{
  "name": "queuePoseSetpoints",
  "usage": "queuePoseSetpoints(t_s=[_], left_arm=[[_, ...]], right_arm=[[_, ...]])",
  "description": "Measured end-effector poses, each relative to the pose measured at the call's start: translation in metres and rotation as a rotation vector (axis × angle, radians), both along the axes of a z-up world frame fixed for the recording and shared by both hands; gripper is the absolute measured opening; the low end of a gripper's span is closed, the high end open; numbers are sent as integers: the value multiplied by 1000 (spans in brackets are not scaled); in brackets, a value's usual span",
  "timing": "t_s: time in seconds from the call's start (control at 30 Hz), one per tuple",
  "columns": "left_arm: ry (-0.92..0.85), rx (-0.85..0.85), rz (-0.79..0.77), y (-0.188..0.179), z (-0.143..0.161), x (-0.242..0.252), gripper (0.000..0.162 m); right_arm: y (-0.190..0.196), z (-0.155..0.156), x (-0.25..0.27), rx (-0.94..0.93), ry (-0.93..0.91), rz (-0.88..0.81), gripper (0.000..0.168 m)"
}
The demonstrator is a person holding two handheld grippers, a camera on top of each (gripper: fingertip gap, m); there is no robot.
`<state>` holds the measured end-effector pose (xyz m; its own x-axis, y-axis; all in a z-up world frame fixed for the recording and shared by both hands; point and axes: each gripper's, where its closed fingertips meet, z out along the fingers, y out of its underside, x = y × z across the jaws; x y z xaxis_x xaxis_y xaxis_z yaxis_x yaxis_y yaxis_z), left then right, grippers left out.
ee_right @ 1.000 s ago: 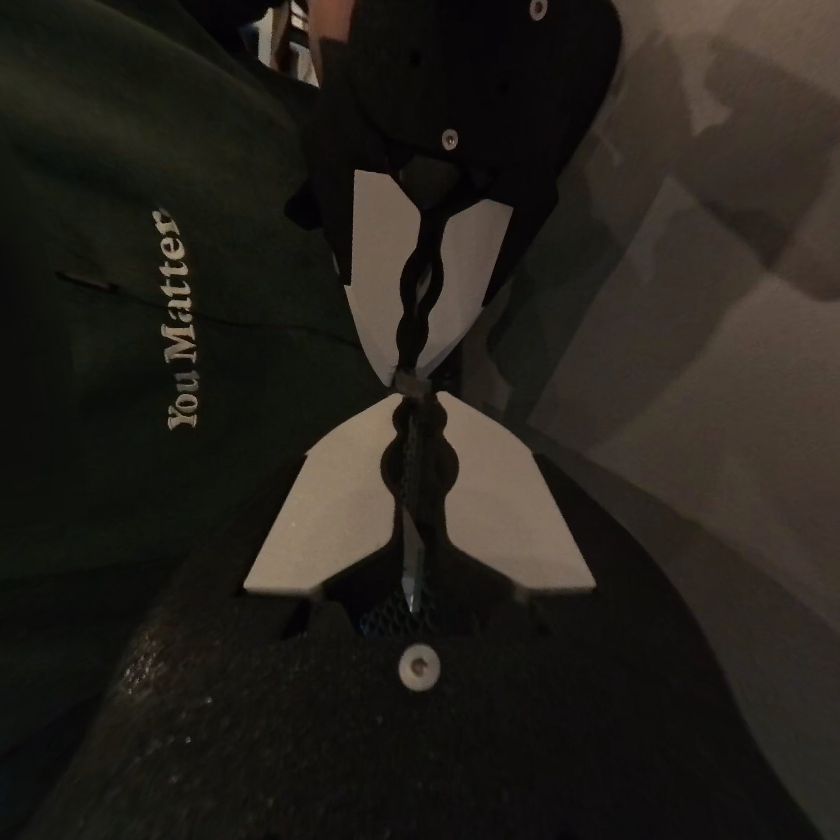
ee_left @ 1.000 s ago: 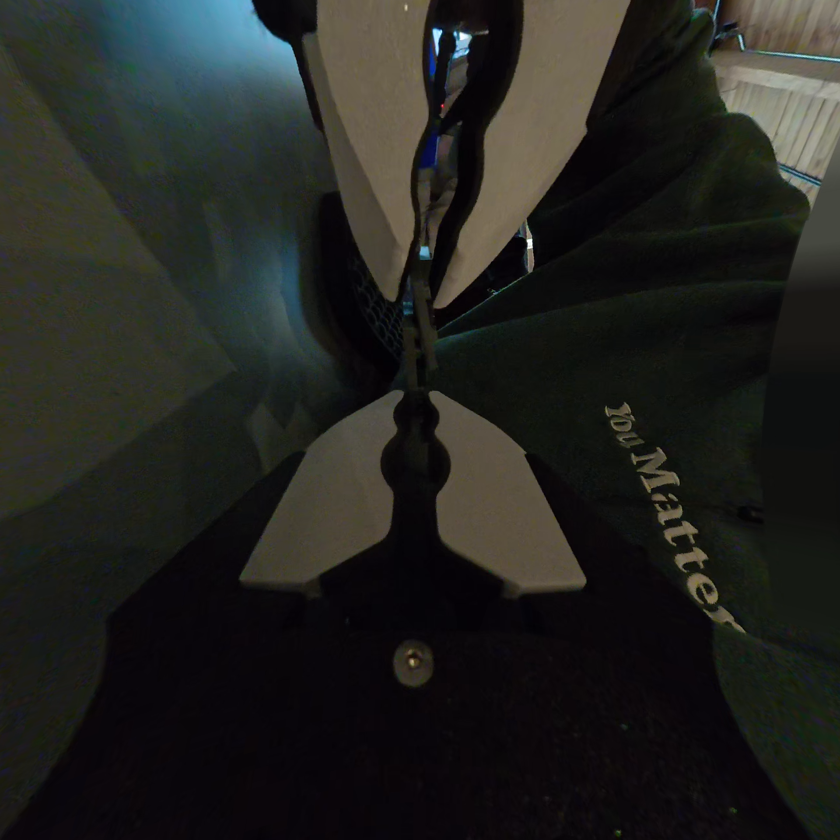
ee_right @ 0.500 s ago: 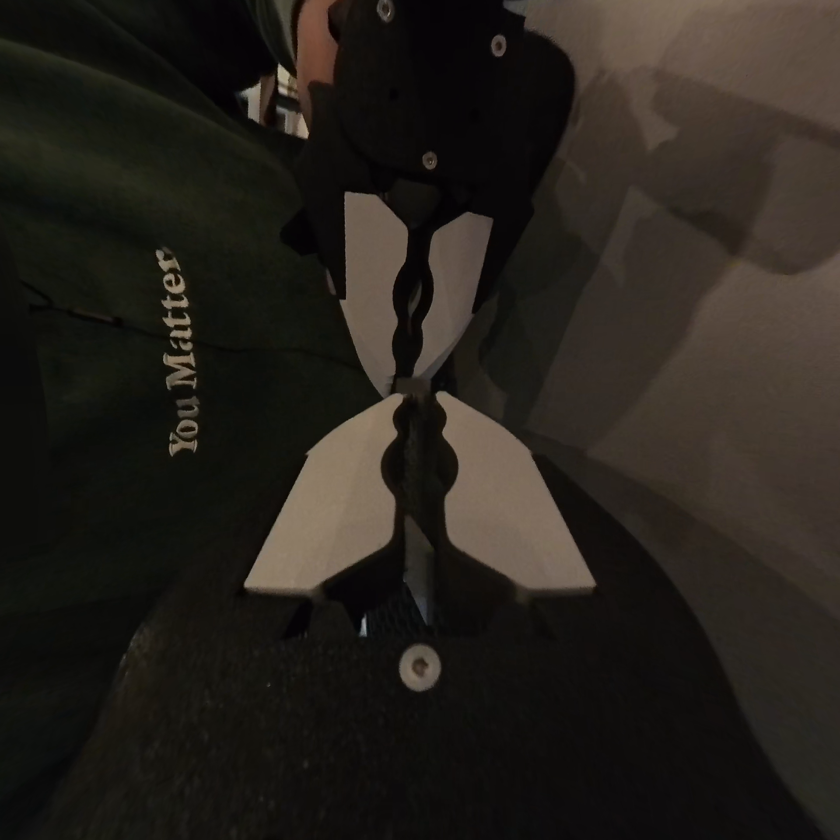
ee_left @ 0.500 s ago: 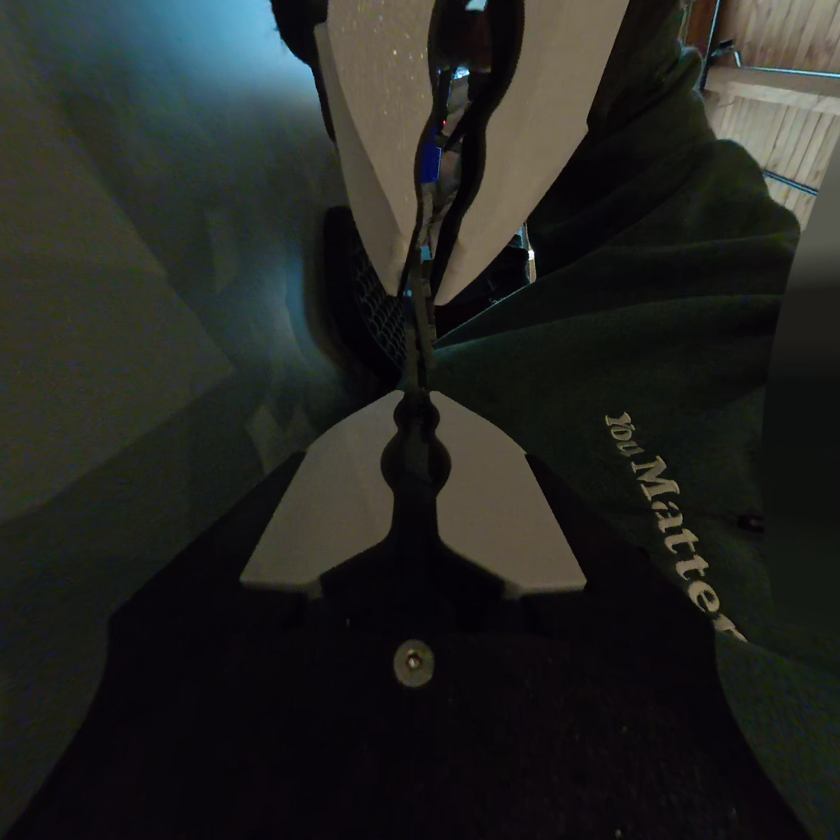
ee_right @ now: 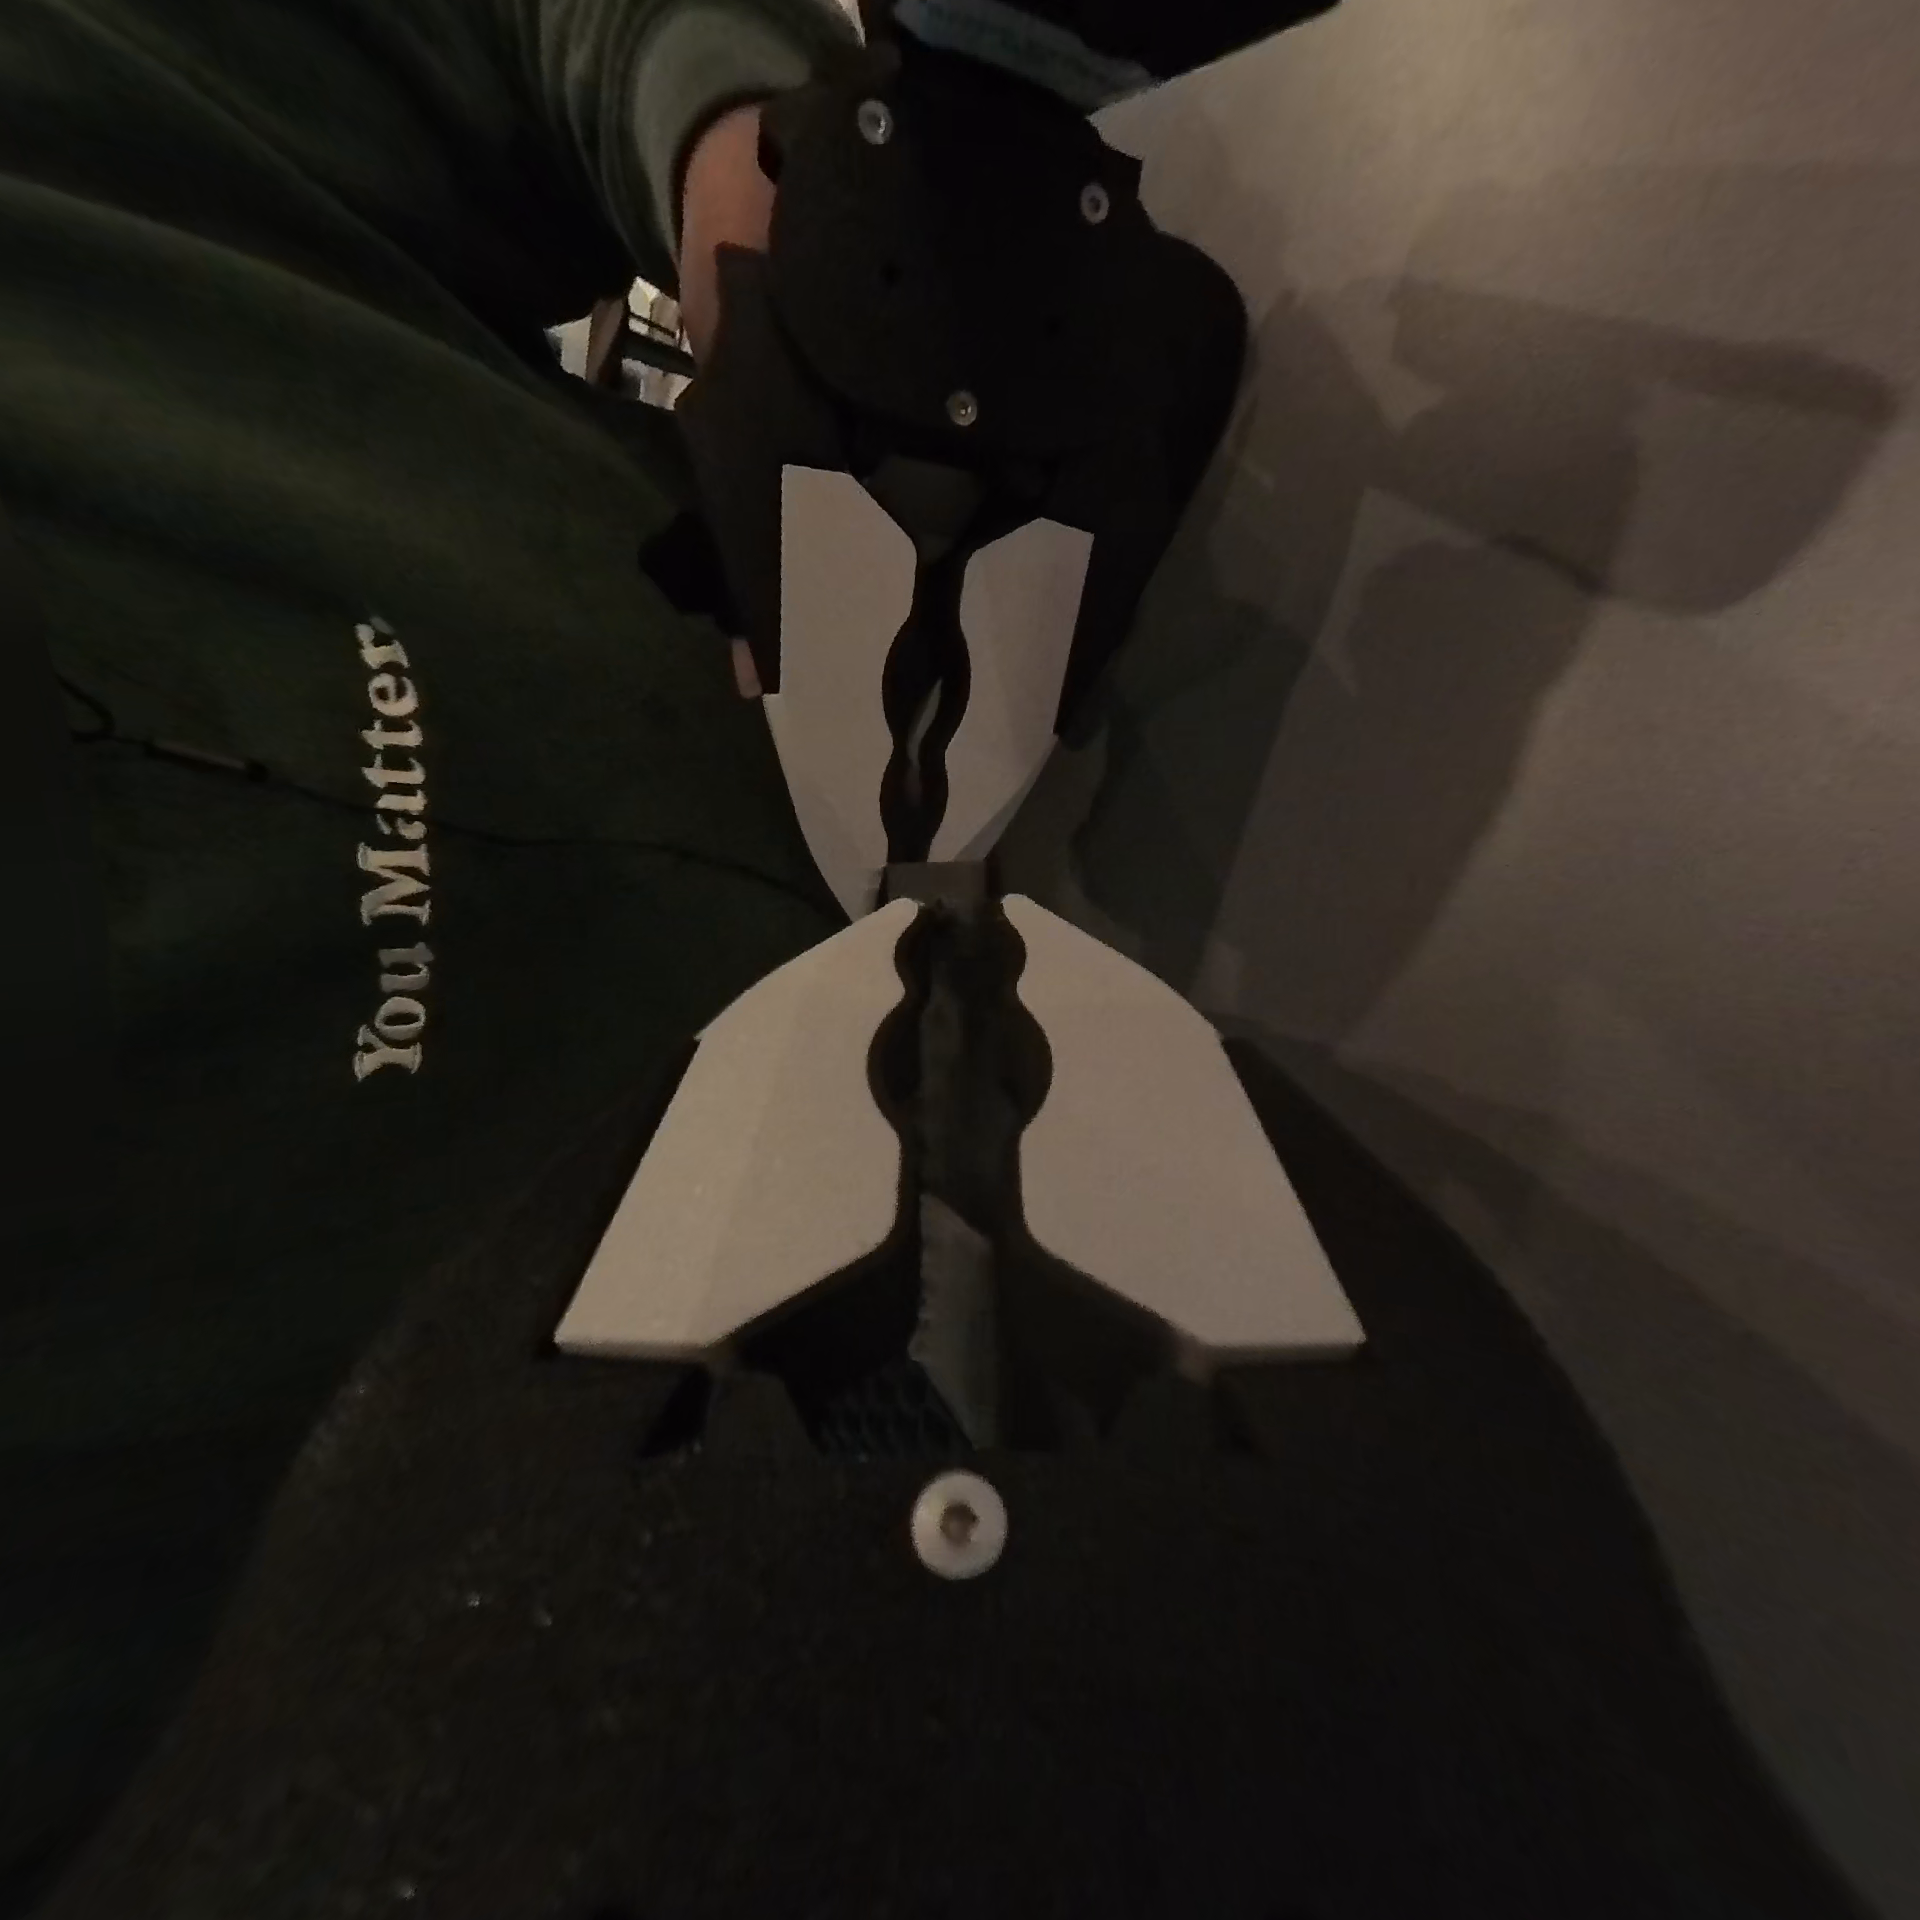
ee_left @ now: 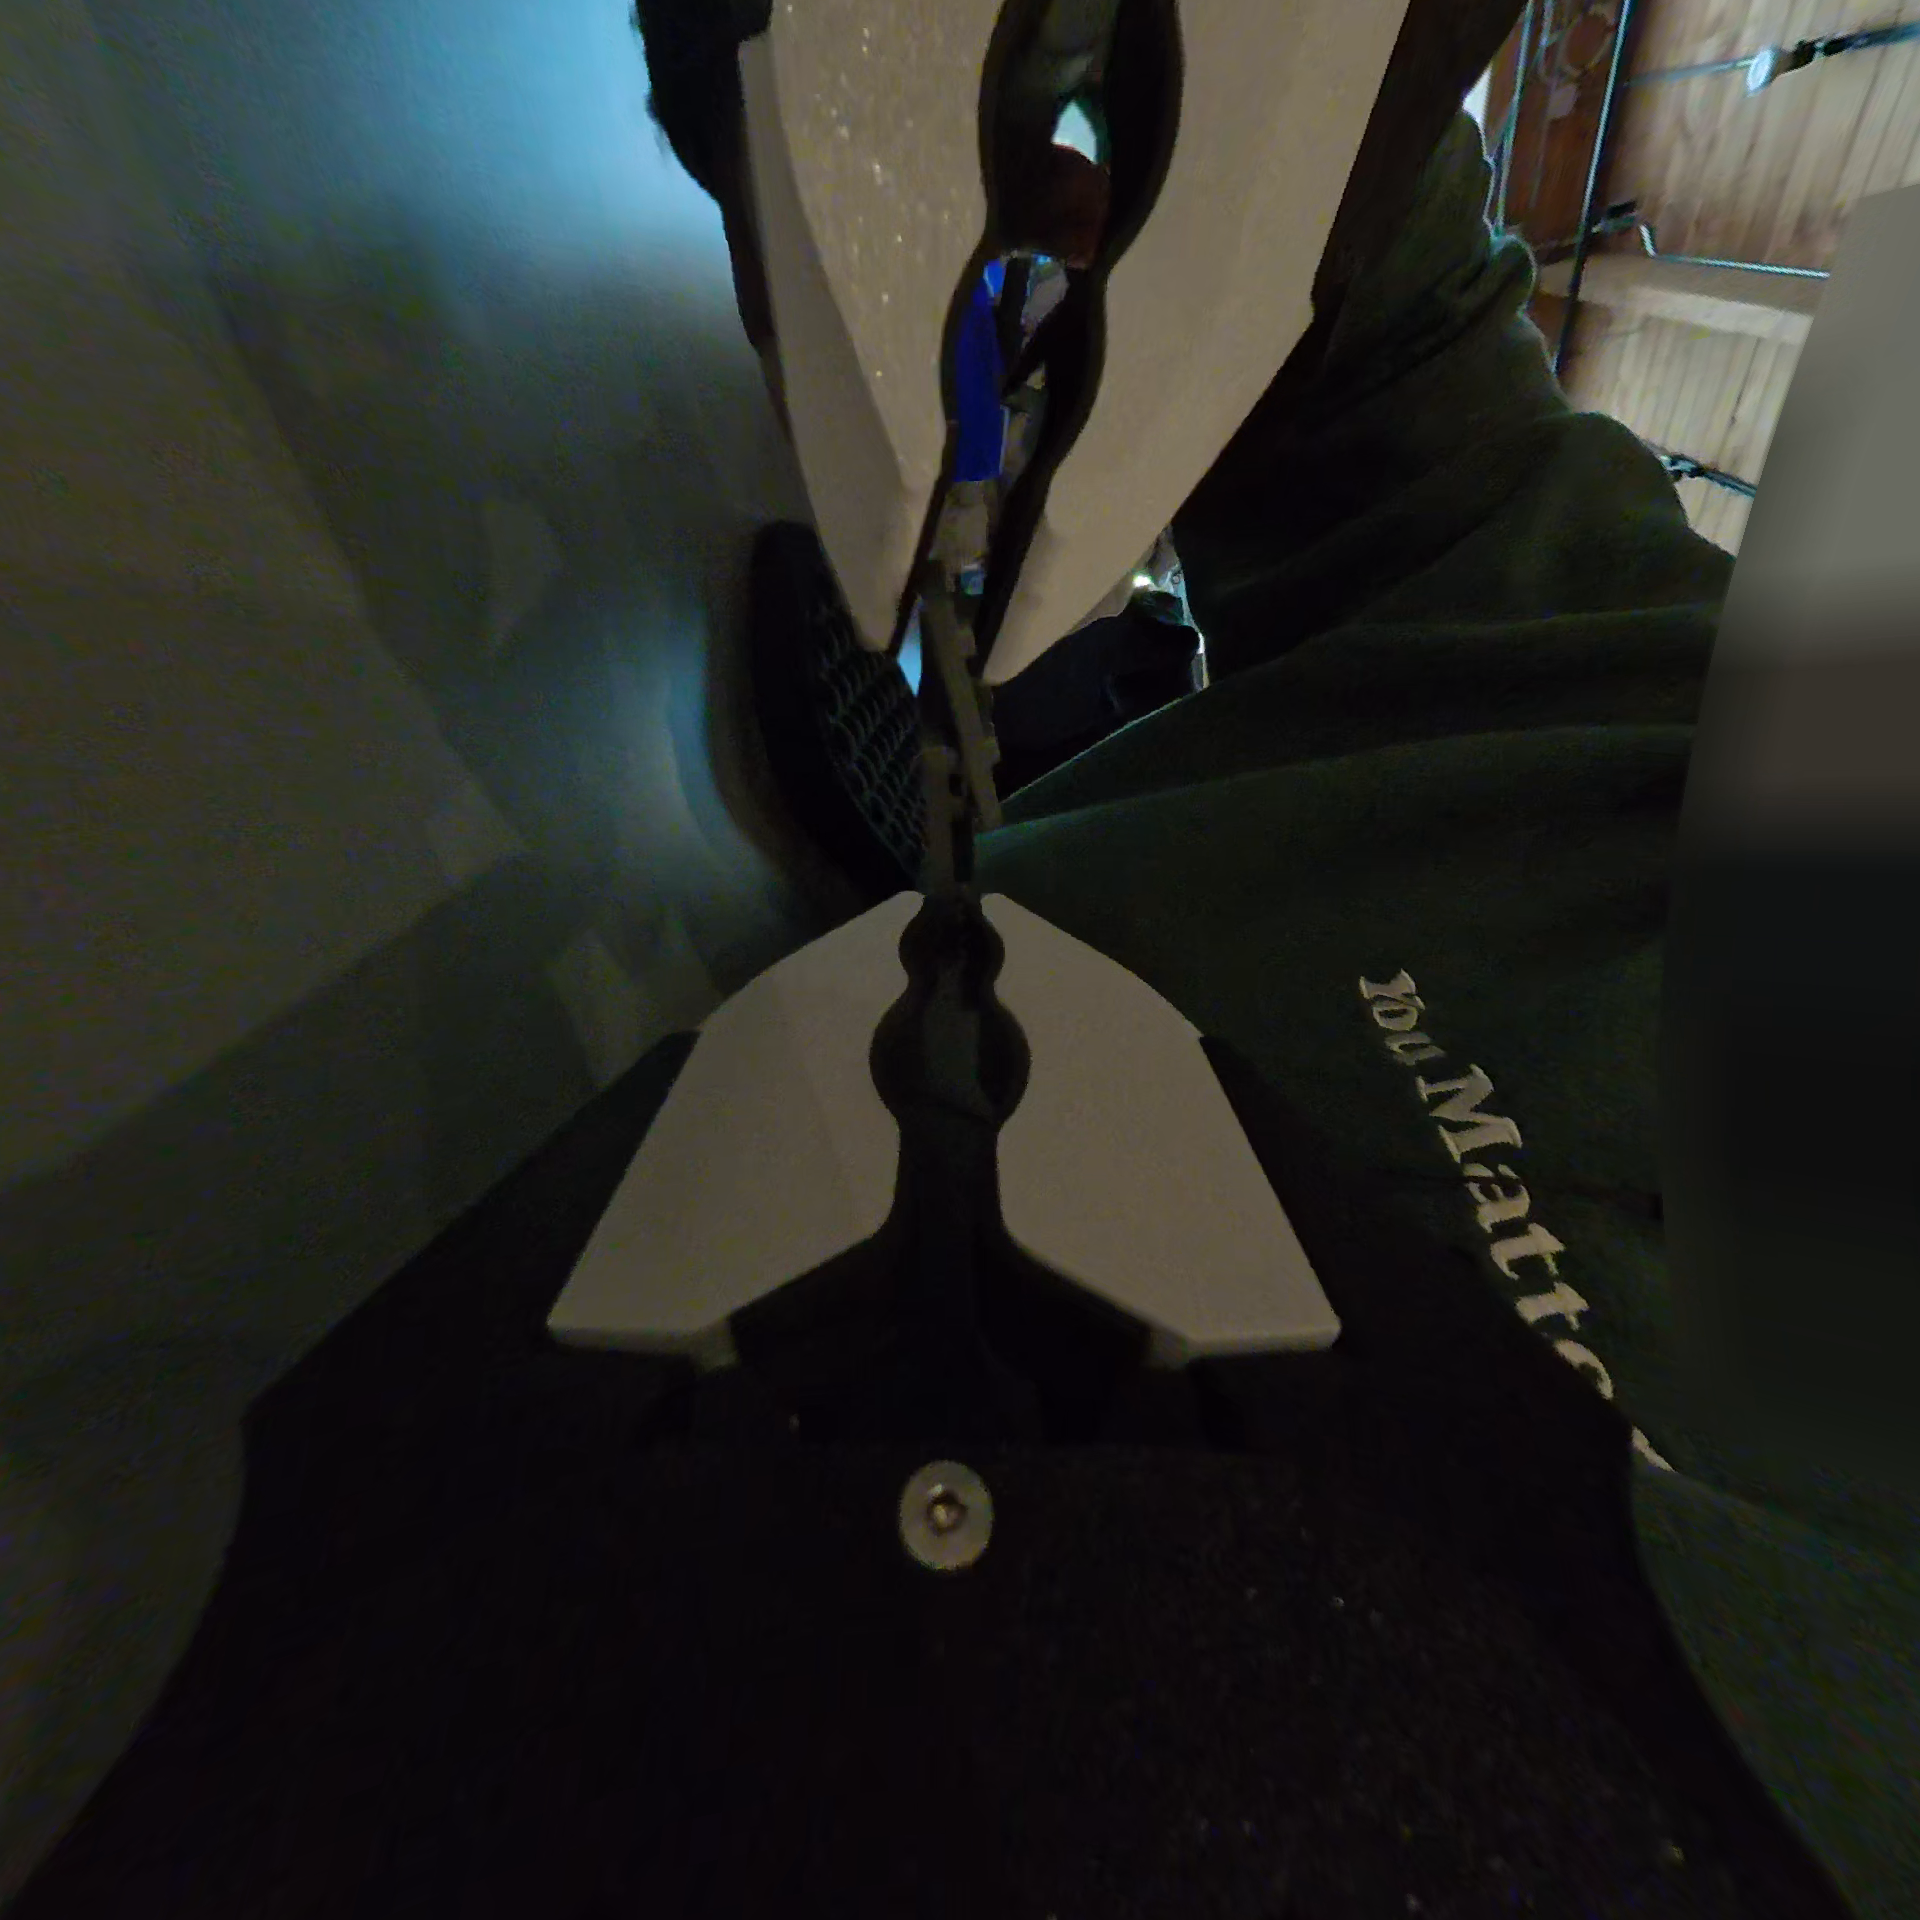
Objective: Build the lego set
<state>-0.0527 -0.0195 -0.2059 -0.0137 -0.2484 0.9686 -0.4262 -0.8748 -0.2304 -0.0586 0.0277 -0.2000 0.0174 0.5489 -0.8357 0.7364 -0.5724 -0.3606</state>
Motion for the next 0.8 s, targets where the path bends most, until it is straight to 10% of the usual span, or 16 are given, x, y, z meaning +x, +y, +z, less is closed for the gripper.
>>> queuePoseSetpoints(t_s=[0.8], left_arm=[[-8, -2, 8, -1, 3, 1, 5]], right_arm=[[-3, 5, -3, 59, 16, 6, 17]])
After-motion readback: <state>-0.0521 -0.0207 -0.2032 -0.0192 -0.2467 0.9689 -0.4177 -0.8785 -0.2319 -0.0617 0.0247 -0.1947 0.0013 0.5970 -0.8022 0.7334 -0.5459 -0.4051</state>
